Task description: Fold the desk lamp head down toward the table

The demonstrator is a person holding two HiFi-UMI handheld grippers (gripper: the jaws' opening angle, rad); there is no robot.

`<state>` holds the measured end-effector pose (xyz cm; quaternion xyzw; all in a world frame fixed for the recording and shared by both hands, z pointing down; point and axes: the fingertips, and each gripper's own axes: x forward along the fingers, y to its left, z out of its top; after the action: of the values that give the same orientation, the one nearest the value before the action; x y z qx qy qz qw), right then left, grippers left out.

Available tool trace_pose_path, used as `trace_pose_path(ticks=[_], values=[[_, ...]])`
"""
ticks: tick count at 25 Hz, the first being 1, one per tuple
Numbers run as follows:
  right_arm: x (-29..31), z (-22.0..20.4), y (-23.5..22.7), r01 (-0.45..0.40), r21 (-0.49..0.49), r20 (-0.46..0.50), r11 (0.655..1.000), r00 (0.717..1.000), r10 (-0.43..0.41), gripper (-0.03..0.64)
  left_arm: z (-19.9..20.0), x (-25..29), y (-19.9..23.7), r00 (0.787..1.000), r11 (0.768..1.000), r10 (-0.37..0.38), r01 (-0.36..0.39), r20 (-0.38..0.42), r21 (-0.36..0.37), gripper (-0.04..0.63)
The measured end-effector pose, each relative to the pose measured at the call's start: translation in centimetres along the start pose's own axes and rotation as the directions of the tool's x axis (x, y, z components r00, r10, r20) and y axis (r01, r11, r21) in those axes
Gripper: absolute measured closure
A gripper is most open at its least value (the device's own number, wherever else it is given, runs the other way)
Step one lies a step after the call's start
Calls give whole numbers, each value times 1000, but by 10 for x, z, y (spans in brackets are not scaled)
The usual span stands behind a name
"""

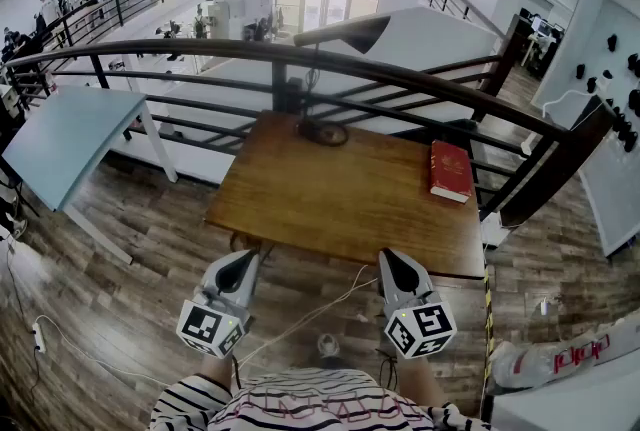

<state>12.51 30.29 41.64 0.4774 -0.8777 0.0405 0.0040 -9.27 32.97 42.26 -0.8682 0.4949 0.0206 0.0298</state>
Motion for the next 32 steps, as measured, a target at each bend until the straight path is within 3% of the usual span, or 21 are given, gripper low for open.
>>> trace_pose_path(ticks=[8,9,10,11,12,18,32], values=[[-4,-1,4,12,73,33,997,999,-14,612,5,-5,-1,999,1000,-8,8,49,-5,592],[-4,-2,2,19,73,33,997,999,-21,569,4,-3,-3,999,1000,-21,22,44,-5,592],[-3,-1,0,25,72,32,997,999,-28,500,2,1,-5,999,999,-37,37,36,-6,558],[-1,-1,-2,29,71,34,997,999,-32,473,-1,5,-7,998,999,-48,48,28,-8,459],[1,1,-4,30,70,38,997,999,-33,472,-3,9,-7,998,998,-55,55,20,-8,412],[26,7,-25,26,55,44,998,999,-28,405,-14,41,0,998,998,-66,66,1,-17,383],[149,15,-145,-31,65,35,997,999,29,397,-32,197,45,999,1000,-21,21,-34,-11,347]])
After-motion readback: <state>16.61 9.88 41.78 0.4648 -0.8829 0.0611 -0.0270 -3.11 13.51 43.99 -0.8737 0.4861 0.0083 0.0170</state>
